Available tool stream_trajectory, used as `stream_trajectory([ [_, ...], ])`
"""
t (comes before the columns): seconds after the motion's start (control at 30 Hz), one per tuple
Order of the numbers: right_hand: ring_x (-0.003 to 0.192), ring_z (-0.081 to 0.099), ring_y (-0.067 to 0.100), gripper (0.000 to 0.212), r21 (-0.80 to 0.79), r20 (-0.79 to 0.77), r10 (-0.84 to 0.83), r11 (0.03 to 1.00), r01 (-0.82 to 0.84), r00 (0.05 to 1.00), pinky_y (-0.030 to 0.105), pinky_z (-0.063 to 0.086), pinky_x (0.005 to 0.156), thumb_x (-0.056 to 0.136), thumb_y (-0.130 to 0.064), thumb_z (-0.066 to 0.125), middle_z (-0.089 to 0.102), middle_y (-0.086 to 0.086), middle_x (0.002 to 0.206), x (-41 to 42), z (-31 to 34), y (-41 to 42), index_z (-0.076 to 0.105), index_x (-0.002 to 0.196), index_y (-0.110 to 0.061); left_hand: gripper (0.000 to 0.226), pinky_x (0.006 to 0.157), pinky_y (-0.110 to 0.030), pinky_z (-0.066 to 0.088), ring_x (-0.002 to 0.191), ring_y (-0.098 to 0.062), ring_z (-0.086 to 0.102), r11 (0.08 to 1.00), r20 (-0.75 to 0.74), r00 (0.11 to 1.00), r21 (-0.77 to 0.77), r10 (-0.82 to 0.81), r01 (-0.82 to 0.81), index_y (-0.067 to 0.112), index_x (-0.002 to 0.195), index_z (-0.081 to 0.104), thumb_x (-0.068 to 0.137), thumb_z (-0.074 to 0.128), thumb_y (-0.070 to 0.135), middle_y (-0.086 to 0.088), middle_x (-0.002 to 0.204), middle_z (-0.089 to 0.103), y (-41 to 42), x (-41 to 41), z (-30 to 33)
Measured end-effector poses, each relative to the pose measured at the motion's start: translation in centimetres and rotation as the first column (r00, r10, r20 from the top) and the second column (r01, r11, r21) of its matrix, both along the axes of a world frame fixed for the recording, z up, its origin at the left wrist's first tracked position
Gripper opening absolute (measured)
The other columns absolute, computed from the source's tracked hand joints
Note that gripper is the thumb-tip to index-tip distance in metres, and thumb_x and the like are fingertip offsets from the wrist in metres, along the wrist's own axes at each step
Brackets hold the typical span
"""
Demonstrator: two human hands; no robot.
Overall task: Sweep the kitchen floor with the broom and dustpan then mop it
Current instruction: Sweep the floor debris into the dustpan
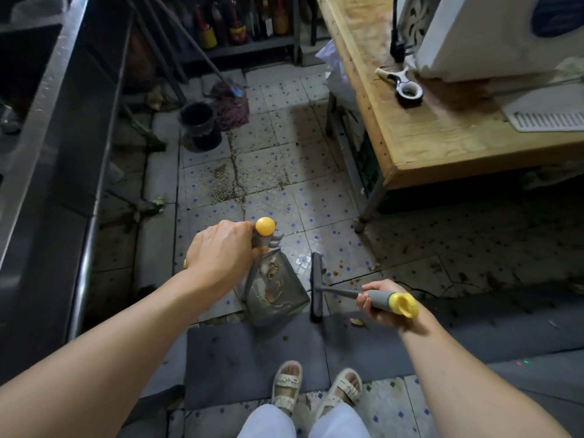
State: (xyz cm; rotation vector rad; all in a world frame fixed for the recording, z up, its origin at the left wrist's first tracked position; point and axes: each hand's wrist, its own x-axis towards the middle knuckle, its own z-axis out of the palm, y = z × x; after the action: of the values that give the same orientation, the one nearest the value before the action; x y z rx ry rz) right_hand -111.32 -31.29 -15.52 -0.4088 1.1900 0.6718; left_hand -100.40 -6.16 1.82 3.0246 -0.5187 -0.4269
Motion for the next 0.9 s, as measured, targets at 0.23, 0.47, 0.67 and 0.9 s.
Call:
stream_trajectory([
  [0.23,0.025,0.046,0.016,0.031,-0.010,-0.002,-0.023,1.000,0.023,1.000,0.014,0.038,0.027,0.098,-0.020,0.036,0.046,0.010,0.042,-2.6,-0.7,-6.2,0.043,0.073,-0.003,0.015,0.066,-0.028,0.036,0.086,-0.027,0.060,0.998,0.007,0.998,-0.008,-0.060,0.060,0.027,0.095,0.060,0.090,0.056,0.041,-0.002,0.087,0.062,-5.9,-1.1,-0.6],
  [0.47,0.032,0.053,0.018,0.014,-0.043,0.044,-0.192,0.980,0.194,0.980,0.018,0.043,0.031,0.090,-0.011,0.042,0.051,0.013,0.048,-6.0,-1.6,-13.9,0.045,0.080,-0.002,0.018,0.063,-0.029,0.038,0.071,-0.027,0.052,0.994,-0.006,0.994,0.015,-0.112,0.113,0.024,0.085,0.053,0.093,0.051,0.039,-0.004,0.081,0.059,-11.6,-2.3,-0.8],
  [0.67,0.027,0.050,0.017,0.025,-0.184,0.021,-0.253,0.950,0.253,0.967,0.016,0.039,0.027,0.096,-0.015,0.041,0.049,0.013,0.043,-7.2,-1.5,-18.1,0.044,0.075,-0.002,0.020,0.062,-0.030,0.040,0.069,-0.027,0.053,0.987,0.003,0.988,0.028,-0.156,0.156,0.021,0.087,0.056,0.095,0.048,0.037,-0.003,0.077,0.057,-14.7,-3.3,-0.9],
  [0.9,0.027,0.049,0.015,0.024,-0.315,0.048,-0.221,0.922,0.225,0.974,0.015,0.038,0.028,0.095,-0.014,0.041,0.047,0.008,0.052,-8.7,0.1,-18.4,0.045,0.074,-0.003,0.020,0.062,-0.030,0.039,0.070,-0.025,0.051,0.983,0.008,0.984,0.042,-0.177,0.177,0.020,0.093,0.058,0.095,0.048,0.037,-0.002,0.076,0.053,-15.6,-4.1,-0.2],
])
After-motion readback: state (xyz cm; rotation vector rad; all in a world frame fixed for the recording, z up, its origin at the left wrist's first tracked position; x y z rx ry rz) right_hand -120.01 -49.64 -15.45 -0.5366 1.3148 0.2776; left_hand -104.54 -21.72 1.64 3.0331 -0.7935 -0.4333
